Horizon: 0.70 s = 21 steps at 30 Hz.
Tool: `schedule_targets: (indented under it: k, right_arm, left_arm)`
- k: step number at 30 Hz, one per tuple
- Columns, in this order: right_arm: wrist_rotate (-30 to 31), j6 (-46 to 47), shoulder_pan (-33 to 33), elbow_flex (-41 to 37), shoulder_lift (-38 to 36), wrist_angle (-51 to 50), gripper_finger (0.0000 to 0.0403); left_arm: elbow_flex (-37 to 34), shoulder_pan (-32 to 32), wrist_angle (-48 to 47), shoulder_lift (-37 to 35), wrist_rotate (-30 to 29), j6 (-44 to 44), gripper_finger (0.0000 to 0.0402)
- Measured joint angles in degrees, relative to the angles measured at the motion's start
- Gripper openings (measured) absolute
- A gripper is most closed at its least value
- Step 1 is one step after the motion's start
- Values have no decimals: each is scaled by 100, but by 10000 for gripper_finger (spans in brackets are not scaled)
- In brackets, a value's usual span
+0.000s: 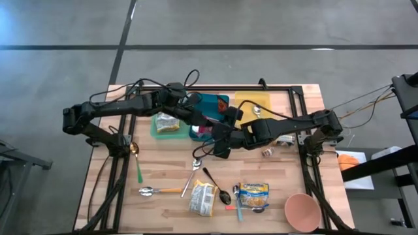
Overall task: Pick & Place Food Item
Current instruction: Put the red seasoning can into the blue bin
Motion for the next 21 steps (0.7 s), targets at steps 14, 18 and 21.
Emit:
schedule_targets:
  k: [14,18,21]
  right_arm:
    - [181,84,-5,-9,-359,-751,373]
    - [179,445,-9,-4,-505,-1159,373]
    - [163,834,-7,-6,-579,-1546,374]
  left_arm:
    - [259,293,-223,-2,86,-83,210]
    - [459,433,-681,46,-293,8,210]
    - [598,578,-1206,209,-383,71,210]
